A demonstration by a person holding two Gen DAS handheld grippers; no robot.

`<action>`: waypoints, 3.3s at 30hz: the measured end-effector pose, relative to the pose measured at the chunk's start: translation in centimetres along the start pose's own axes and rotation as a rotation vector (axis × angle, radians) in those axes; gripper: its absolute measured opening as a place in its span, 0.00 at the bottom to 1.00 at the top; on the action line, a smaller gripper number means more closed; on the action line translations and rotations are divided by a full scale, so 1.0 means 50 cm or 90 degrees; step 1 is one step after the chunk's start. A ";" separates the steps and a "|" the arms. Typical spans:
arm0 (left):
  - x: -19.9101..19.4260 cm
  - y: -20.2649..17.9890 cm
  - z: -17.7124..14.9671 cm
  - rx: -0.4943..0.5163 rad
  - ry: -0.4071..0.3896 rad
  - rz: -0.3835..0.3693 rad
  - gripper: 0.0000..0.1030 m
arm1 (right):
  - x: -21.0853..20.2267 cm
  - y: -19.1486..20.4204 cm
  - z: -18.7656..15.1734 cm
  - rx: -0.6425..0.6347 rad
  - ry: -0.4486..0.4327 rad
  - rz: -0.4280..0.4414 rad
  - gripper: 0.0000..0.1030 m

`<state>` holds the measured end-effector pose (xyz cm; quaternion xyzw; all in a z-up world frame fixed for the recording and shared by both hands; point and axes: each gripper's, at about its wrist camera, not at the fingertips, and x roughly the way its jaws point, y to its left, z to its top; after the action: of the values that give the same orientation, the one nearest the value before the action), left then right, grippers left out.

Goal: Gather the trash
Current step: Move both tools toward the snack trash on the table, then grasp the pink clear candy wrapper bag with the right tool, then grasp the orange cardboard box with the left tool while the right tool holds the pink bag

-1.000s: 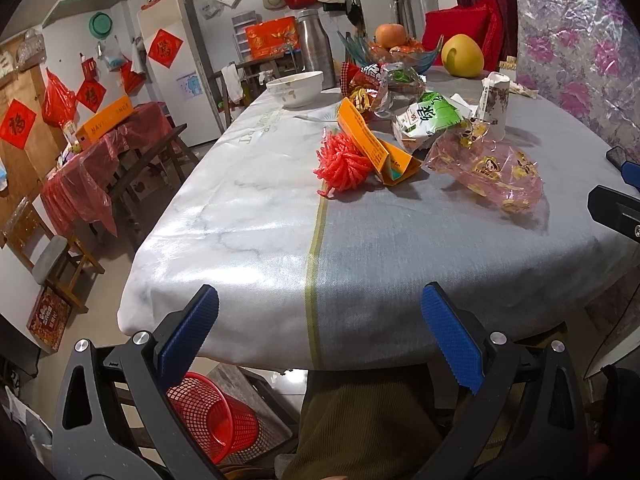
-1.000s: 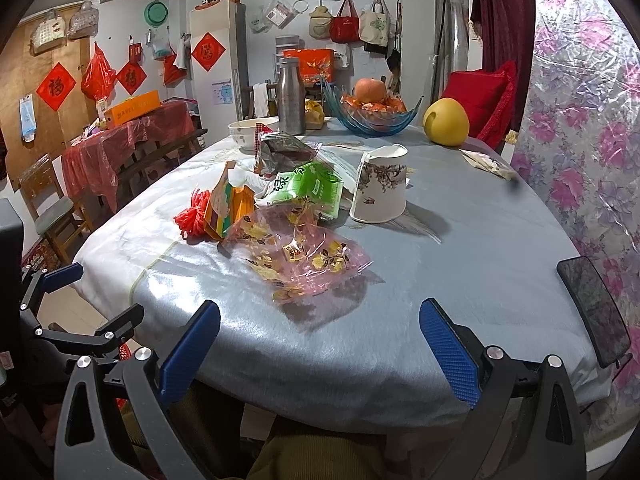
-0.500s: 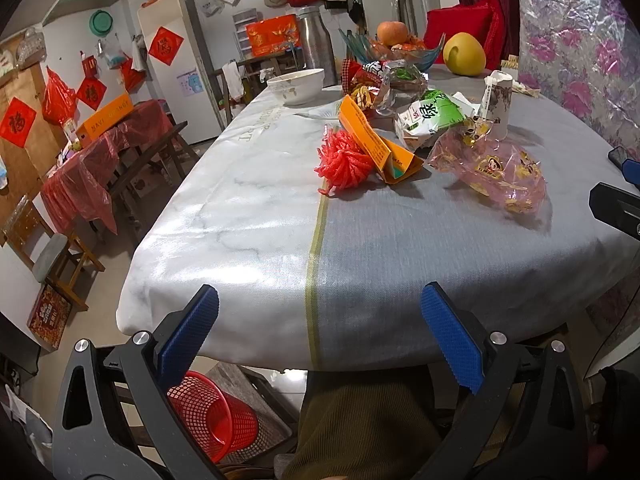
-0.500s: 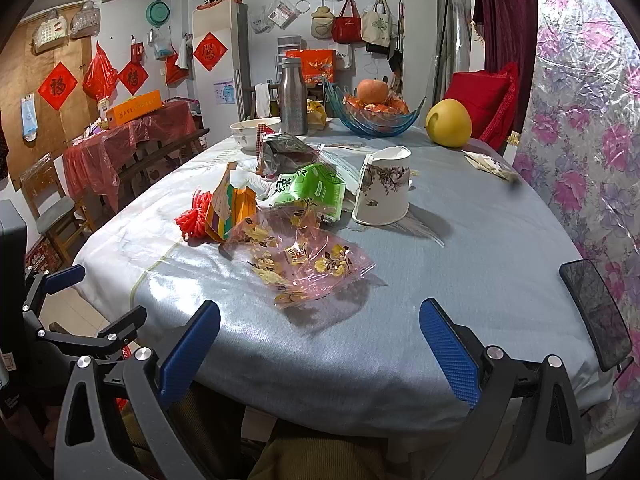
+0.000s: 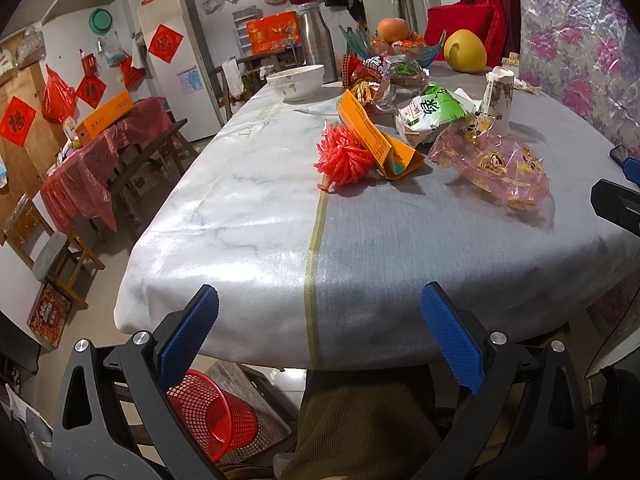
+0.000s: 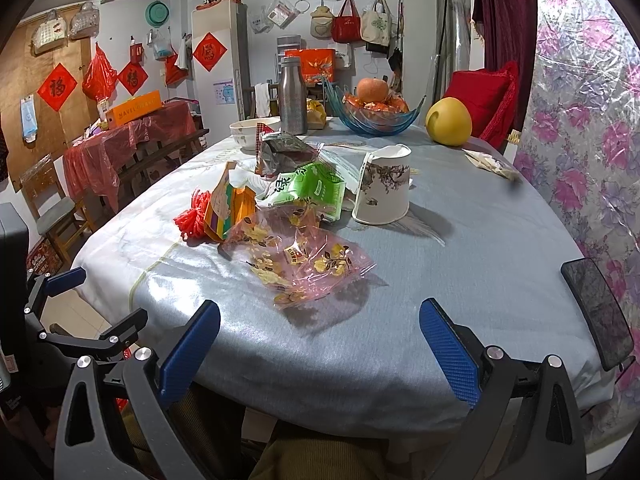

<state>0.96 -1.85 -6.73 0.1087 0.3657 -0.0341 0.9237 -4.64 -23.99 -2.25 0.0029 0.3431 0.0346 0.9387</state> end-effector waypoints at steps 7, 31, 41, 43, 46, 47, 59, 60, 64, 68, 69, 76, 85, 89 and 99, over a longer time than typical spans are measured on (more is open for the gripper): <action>0.005 -0.004 0.003 0.001 0.009 0.000 0.94 | 0.002 0.000 0.000 -0.006 0.001 -0.005 0.95; 0.059 -0.008 0.029 -0.001 0.038 0.004 0.94 | 0.071 -0.014 0.011 -0.013 0.041 -0.005 0.95; 0.082 0.027 0.057 -0.034 0.035 -0.014 0.94 | 0.120 -0.024 0.022 -0.004 0.065 0.024 0.95; 0.084 0.034 0.063 -0.043 0.031 -0.023 0.94 | 0.129 -0.028 0.023 0.001 0.071 0.036 0.95; 0.090 0.045 0.073 -0.055 0.030 -0.036 0.94 | 0.145 -0.028 0.026 0.006 0.078 0.048 0.95; 0.092 0.046 0.077 -0.059 0.030 -0.042 0.94 | 0.148 -0.029 0.028 0.008 0.078 0.051 0.95; 0.139 0.041 0.178 -0.061 0.026 -0.178 0.94 | 0.202 -0.031 0.057 0.016 0.066 0.087 0.51; 0.146 0.039 0.184 -0.063 0.026 -0.180 0.94 | 0.198 -0.037 0.057 0.027 0.065 0.097 0.38; 0.164 0.043 0.198 -0.085 0.039 -0.194 0.94 | 0.186 -0.064 0.059 0.053 0.044 0.105 0.31; 0.171 0.039 0.224 -0.074 0.033 -0.181 0.94 | 0.169 -0.086 0.064 0.074 0.019 0.113 0.30; 0.175 0.035 0.237 -0.068 0.023 -0.176 0.94 | 0.164 -0.088 0.065 0.076 0.015 0.116 0.30; 0.231 0.001 0.291 -0.051 0.049 -0.219 0.94 | 0.161 -0.107 0.062 0.090 0.018 0.111 0.31; 0.235 0.075 0.252 -0.106 0.072 -0.298 0.33 | 0.156 -0.137 0.053 0.119 0.019 0.106 0.31; 0.210 0.117 0.259 -0.134 0.052 -0.312 0.33 | 0.155 -0.130 0.055 0.114 0.019 0.111 0.31; 0.203 0.004 0.274 -0.062 0.069 -0.291 0.89 | 0.143 -0.138 0.059 0.117 0.010 0.104 0.33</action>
<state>17.55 -4.60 -3.93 -0.0196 0.4309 -0.2191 0.8752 3.16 -30.33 -4.79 0.1165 0.3508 0.0792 0.9258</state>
